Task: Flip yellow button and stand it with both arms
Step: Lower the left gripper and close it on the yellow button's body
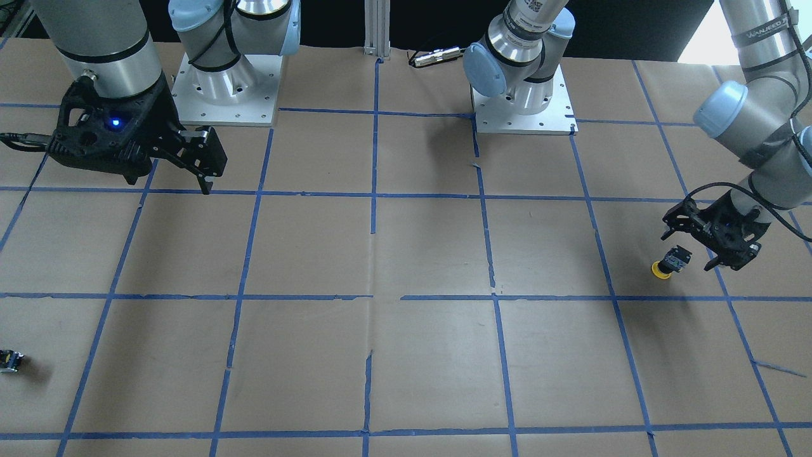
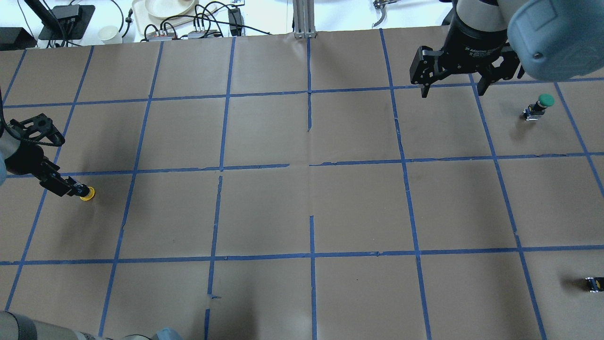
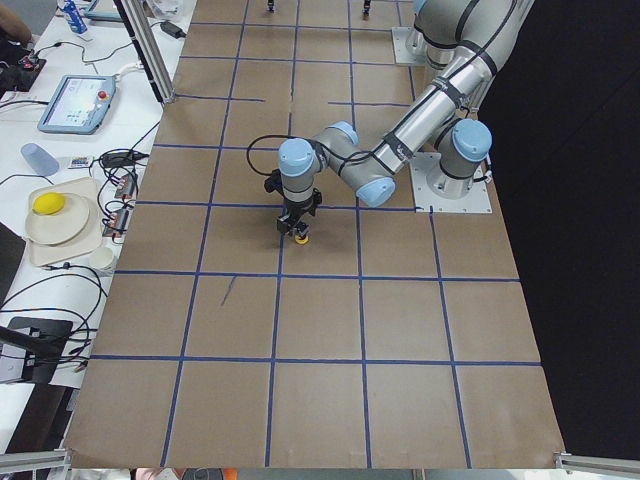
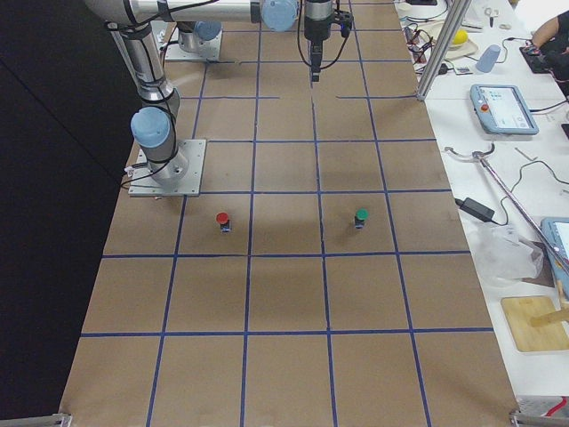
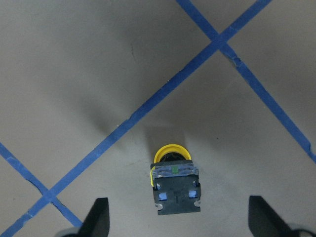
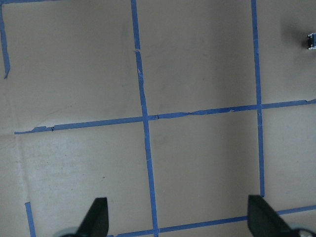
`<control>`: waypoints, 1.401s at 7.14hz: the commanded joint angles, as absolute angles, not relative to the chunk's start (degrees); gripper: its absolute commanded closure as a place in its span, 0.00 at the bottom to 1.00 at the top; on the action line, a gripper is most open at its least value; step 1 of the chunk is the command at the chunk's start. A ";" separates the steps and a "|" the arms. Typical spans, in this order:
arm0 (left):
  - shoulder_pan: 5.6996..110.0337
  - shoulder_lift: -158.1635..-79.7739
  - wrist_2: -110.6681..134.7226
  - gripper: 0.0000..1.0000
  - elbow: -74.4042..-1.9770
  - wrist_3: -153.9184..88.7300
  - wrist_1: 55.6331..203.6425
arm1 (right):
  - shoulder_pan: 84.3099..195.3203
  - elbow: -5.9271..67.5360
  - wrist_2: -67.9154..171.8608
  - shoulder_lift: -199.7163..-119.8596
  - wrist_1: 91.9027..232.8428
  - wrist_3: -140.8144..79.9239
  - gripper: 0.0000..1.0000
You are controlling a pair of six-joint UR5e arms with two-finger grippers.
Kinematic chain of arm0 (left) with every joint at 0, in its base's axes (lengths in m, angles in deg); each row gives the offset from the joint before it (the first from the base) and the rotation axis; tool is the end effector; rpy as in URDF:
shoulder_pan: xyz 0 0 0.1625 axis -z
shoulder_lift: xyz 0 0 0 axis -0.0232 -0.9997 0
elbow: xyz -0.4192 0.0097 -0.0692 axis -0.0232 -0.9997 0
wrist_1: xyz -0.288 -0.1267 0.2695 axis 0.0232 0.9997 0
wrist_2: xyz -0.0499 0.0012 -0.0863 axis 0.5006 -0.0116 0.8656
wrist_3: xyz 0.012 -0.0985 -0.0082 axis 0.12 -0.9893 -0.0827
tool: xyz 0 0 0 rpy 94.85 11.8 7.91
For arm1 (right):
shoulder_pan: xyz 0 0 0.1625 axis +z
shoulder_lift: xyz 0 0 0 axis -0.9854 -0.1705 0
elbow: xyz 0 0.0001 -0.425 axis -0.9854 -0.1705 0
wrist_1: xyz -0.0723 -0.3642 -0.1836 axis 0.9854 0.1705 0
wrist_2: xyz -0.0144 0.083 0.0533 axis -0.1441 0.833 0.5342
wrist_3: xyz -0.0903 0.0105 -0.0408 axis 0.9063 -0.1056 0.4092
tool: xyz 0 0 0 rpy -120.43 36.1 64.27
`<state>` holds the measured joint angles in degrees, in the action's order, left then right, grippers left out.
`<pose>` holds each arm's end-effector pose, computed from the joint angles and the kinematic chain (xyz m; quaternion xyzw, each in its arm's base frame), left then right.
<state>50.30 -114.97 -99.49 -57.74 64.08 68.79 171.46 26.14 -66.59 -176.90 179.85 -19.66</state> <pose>0.2232 -0.4968 0.2385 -0.3711 -0.9285 -0.0066 0.0118 0.1353 -0.5166 0.4839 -0.0399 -0.9977 0.0281 0.0467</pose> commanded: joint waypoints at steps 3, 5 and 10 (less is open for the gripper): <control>50.35 -117.30 -100.21 0.02 -58.40 61.68 67.32 | 171.33 26.14 -66.59 -176.90 179.84 -19.66 0.00; 50.35 -117.57 -100.21 0.13 -58.75 61.68 67.24 | 171.41 26.14 -66.59 -176.90 179.84 -19.66 0.00; 51.31 -116.95 -99.69 0.82 -57.70 60.36 67.15 | 171.33 26.14 -66.59 -176.90 179.84 -19.66 0.00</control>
